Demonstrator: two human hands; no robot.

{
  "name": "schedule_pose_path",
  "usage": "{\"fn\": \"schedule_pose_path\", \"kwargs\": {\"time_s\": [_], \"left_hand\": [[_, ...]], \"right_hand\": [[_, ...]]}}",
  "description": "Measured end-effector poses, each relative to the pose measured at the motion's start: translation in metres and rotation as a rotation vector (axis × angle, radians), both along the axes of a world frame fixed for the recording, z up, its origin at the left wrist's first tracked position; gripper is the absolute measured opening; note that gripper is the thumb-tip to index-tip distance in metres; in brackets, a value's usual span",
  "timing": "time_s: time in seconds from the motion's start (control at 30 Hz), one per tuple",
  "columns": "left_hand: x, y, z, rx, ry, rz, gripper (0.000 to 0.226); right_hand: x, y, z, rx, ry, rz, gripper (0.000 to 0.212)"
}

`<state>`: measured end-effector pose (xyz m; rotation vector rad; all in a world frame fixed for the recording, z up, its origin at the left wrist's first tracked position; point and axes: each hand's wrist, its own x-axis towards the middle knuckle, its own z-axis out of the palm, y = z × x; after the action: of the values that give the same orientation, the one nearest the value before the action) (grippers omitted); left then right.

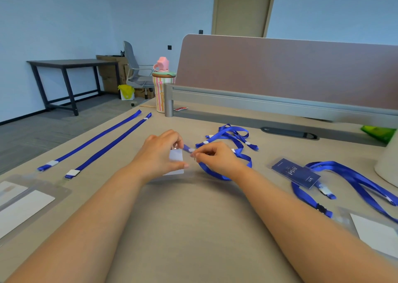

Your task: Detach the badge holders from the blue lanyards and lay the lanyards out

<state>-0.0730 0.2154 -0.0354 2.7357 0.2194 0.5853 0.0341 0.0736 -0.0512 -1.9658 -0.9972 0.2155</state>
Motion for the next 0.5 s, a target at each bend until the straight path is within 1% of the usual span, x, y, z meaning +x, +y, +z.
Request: {"fn": "schedule_pose_path", "kwargs": {"time_s": [0.07,0.23,0.3,0.4,0.5], "left_hand": [[0.0,-0.001,0.0,-0.023,-0.001,-0.023,0.037],[0.0,0.004,-0.003,-0.015,0.026,-0.052,0.035],[0.001,0.006,-0.003,-0.019,0.044,-0.045,0.036],[0.0,0.008,-0.004,-0.043,0.045,-0.04,0.036],[-0.001,0.009,-0.004,-0.067,0.035,-0.052,0.035]], "right_hand": [[0.001,-0.001,0.001,0.014,0.033,-0.013,0.015],[0.004,-0.001,-0.001,-0.067,-0.007,-0.045,0.022],[0.004,-0.002,-0.001,-0.098,0.001,-0.032,0.018],[0.005,-0.002,-0.003,-0.104,0.057,-0.012,0.008],[0.006,-0.002,-0.004,-0.053,0.144,-0.003,0.014]]}}
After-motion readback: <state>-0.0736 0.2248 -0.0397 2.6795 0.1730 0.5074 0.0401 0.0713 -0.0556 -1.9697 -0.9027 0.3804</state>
